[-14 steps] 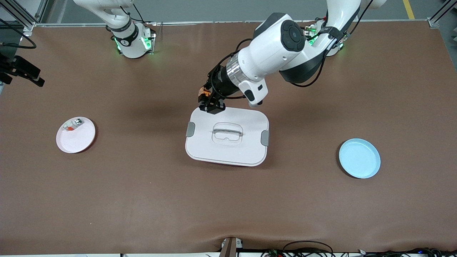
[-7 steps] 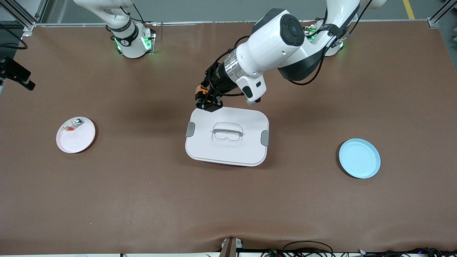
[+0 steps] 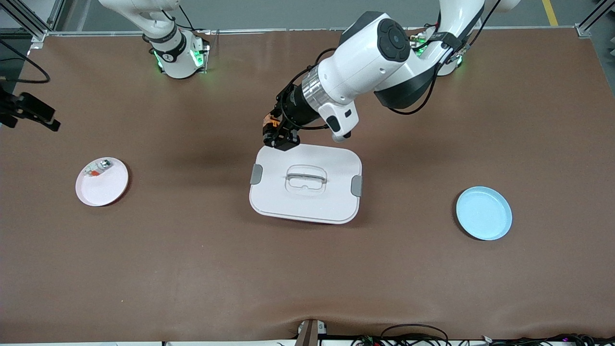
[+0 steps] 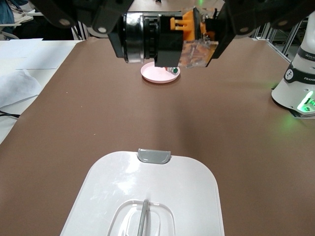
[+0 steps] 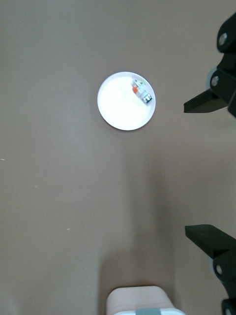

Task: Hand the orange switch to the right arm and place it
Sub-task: 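Hold the switch above the box while the right gripper reaches toward it, then close the right gripper on the switch beside the left gripper, then open the left gripper while the right gripper pulls the switch away, then lower the switch onto the white plate while the left gripper withdraws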

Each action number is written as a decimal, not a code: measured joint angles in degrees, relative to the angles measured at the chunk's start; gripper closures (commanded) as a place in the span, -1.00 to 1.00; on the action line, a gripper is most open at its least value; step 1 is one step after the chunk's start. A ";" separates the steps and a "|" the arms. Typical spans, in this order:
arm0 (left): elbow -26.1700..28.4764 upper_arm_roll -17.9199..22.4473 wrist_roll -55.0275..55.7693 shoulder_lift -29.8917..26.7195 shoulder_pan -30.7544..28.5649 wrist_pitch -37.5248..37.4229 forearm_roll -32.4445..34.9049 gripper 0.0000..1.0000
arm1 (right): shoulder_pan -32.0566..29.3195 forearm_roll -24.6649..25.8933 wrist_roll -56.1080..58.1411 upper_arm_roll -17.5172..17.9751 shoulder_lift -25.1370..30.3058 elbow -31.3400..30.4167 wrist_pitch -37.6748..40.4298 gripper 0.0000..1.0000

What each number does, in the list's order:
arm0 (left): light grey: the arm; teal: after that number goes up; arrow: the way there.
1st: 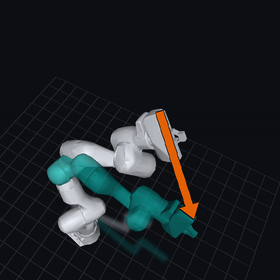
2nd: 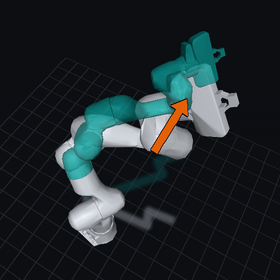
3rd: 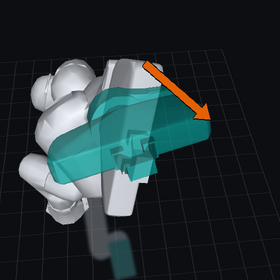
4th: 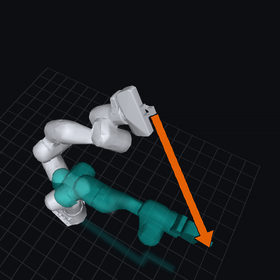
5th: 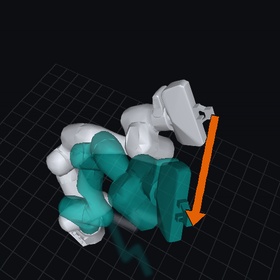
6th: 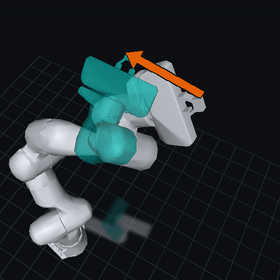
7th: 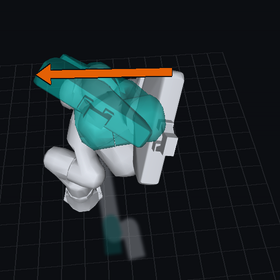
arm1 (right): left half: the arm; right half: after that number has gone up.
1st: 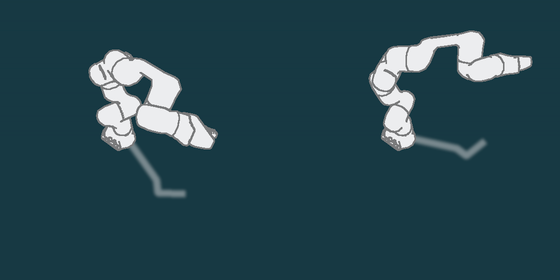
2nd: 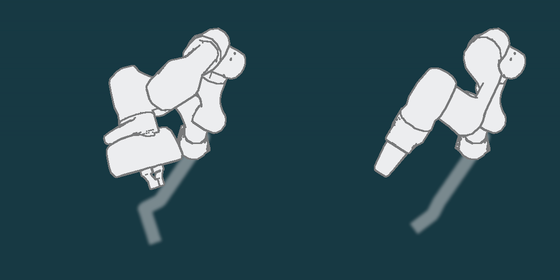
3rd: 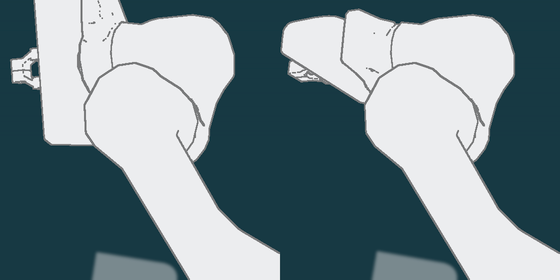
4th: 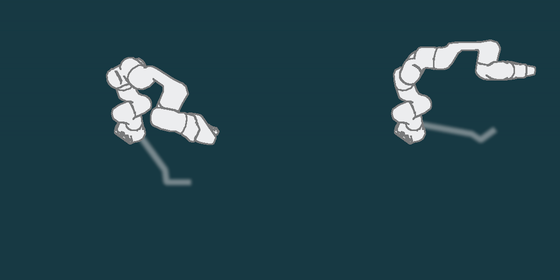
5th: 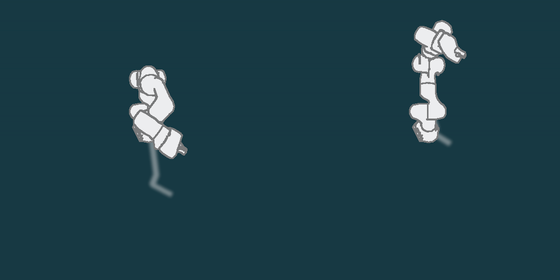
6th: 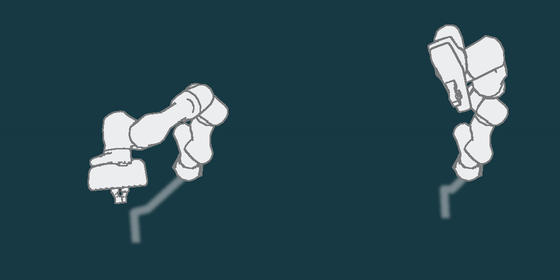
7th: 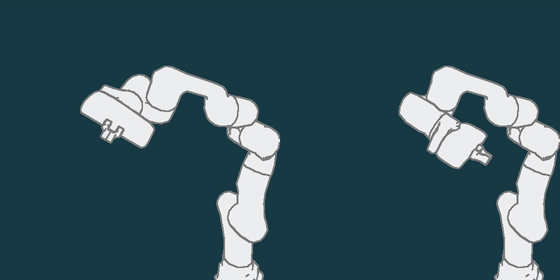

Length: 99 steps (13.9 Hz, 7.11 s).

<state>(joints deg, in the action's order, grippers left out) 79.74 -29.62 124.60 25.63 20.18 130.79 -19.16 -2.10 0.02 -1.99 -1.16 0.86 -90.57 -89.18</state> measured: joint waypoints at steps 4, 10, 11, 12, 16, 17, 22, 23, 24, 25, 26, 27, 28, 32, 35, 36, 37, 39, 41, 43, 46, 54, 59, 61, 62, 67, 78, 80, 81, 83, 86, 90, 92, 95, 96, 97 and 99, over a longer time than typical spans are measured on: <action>-0.19 0.00 0.00 -0.01 0.02 0.00 0.05 0.18 | 0.33 -3.05 5.08 0.08 -4.47 0.59 0.51 -1.00; -0.19 0.00 0.00 -0.01 0.09 0.53 1.58 0.18 | -0.80 -20.28 7.51 -0.50 -3.74 -0.98 2.70 -1.00; -0.19 0.00 0.00 -0.01 0.10 0.60 1.81 0.18 | -0.73 -22.97 7.61 -0.25 -3.48 -1.82 1.86 -1.00; -0.19 0.00 0.00 -0.01 0.10 0.64 1.89 0.18 | -0.43 -25.43 7.72 0.02 -3.00 -3.12 0.49 -1.00; -0.21 0.00 0.00 -0.01 0.10 0.89 1.92 0.18 | 2.05 -33.74 7.74 0.42 -0.44 -8.68 -4.13 -1.00; -0.22 0.00 0.00 -0.01 0.11 1.19 1.92 0.18 | 2.40 -35.57 7.73 0.46 0.19 -9.93 -5.10 -1.00; -0.21 0.00 0.00 -0.01 0.23 1.56 1.92 0.18 | 8.41 -42.02 2.99 0.63 3.88 -18.63 -14.61 -1.00; -0.21 0.00 0.00 -0.01 0.27 1.57 1.92 0.18 | 10.02 -42.27 0.66 0.68 4.12 -19.12 -16.03 -1.00; -0.21 0.00 0.00 -0.01 0.28 1.59 1.92 0.18 | 11.84 -42.60 -1.59 0.72 4.24 -19.33 -17.69 -1.00; -0.21 0.01 0.00 -0.01 0.28 1.64 1.92 0.18 | 13.73 -43.01 -3.60 0.75 4.29 -19.42 -19.51 -1.00; -0.21 0.01 0.00 -0.01 0.28 1.68 1.92 0.18 | 15.66 -43.53 -4.94 0.80 4.29 -19.48 -21.45 -1.00; -0.21 0.01 0.00 -0.01 0.28 1.72 1.92 0.18 | 17.55 -43.75 -5.71 0.84 4.29 -19.55 -23.33 -1.00; -0.21 0.02 0.00 -0.01 0.28 1.74 1.92 0.18 | 19.29 -43.81 -6.26 0.85 4.29 -19.59 -25.01 -1.00; -0.21 0.02 0.00 -0.01 0.28 1.74 1.92 0.18 | 24.54 -43.96 -9.02 0.83 4.01 -19.98 -31.30 -1.00; -0.20 0.02 0.00 -0.01 0.29 1.74 1.92 0.18 | 27.49 -44.01 -9.40 0.84 2.31 -19.72 -34.39 -1.00; -0.20 0.02 0.00 -0.01 0.29 1.74 1.92 0.18 | 28.18 -44.06 -9.42 0.84 1.57 -19.38 -35.29 -1.00; -0.20 0.02 0.00 0.00 0.30 1.74 1.92 0.18 | 28.72 -44.14 -9.42 0.83 0.88 -19.12 -36.29 -1.00; -0.20 0.02 0.00 0.00 0.54 2.00 1.92 0.18 | 29.85 -44.59 -9.44 0.83 -0.37 -18.72 -38.74 -1.00; -0.18 0.02 0.00 0.01 0.92 2.49 1.92 0.18 | 31.14 -46.40 -9.44 0.83 -1.52 -18.47 -40.94 -1.00; -0.18 0.02 0.00 0.01 1.02 2.60 1.92 0.18 | 32.16 -47.18 -9.44 0.83 -2.34 -18.11 -42.09 -1.00; -0.18 0.04 0.00 0.01 1.01 2.75 1.92 0.18 | 32.57 -47.29 -9.46 0.82 -2.77 -17.89 -42.27 -1.00; -0.18 0.07 0.00 0.01 1.02 2.85 1.92 0.18 | 32.70 -47.29 -7.89 0.82 -2.89 -17.88 -41.44 0.29; -0.04 0.07 0.00 0.16 1.42 4.06 1.92 0.18 | 32.72 -47.43 -4.16 0.68 -2.88 -17.19 -40.40 1.00; -0.04 0.07 0.00 0.16 1.43 4.08 1.92 0.15 | 32.73 -47.43 -4.13 0.67 -2.89 -17.17 -40.39 1.00; -0.04 0.07 0.00 0.16 1.43 4.09 1.92 0.12 | 32.73 -47.43 -4.10 0.67 -2.89 -17.17 -40.38 1.00; -0.07 0.06 -0.17 0.16 1.48 4.36 1.92 -1.00 | 32.65 -47.38 -2.89 0.38 -2.93 -16.76 -39.28 1.00; -0.19 0.77 -2.88 0.16 -0.31 4.38 2.23 -1.00 | 21.29 -35.43 28.32 -0.96 -4.70 -15.47 -24.97 1.00; 0.45 0.89 -4.24 0.44 -2.11 4.22 2.23 -1.00 | 16.70 -32.27 37.41 -1.12 -4.99 -15.46 -21.80 1.00; 0.77 0.94 -4.99 0.76 -3.02 4.20 2.24 -1.00 | 14.55 -30.51 41.88 -1.19 -5.15 -15.46 -20.69 1.00; 1.58 0.97 -6.63 1.35 -4.82 4.12 2.24 -1.00 | 10.85 -26.46 49.71 -1.27 -5.44 -15.46 -19.06 1.00; 2.56 1.01 -9.00 1.67 -7.30 2.05 2.49 -1.00 | 6.97 -19.24 59.17 -1.34 -5.73 -15.59 -18.06 1.00; 5.36 1.00 -14.15 1.49 -10.53 -0.64 5.00 -1.00 | 2.91 -8.87 70.04 -1.36 -6.04 -16.49 -18.94 1.00; 6.71 0.96 -14.63 0.92 -12.01 -2.47 8.78 -1.00 | 1.33 -5.37 74.58 -1.37 -6.06 -18.61 -22.71 1.00; 9.47 0.93 -20.68 -1.31 -14.73 -5.31 11.15 -1.00 | -0.58 -2.21 80.82 -1.38 -6.30 -25.80 -35.00 1.00; 11.07 0.92 -25.10 -2.37 -15.76 -5.57 11.19 -1.00 | -1.26 -1.18 82.31 -1.37 -6.47 -28.33 -38.89 1.00; 12.71 0.92 -30.16 -3.46 -16.80 -5.59 11.21 -1.00 | -2.00 -0.44 83.68 -1.37 -6.65 -30.42 -41.96 1.00; 15.53 0.92 -41.34 -5.43 -19.00 -5.60 11.23 -1.00 | -3.35 0.66 86.04 -1.37 -6.91 -33.18 -45.74 1.00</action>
<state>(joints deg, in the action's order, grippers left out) 95.27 -28.70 83.26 20.20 1.18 125.19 -7.94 -5.45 0.68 84.05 -2.53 -6.06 -123.75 -134.92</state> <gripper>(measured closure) 0.000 0.599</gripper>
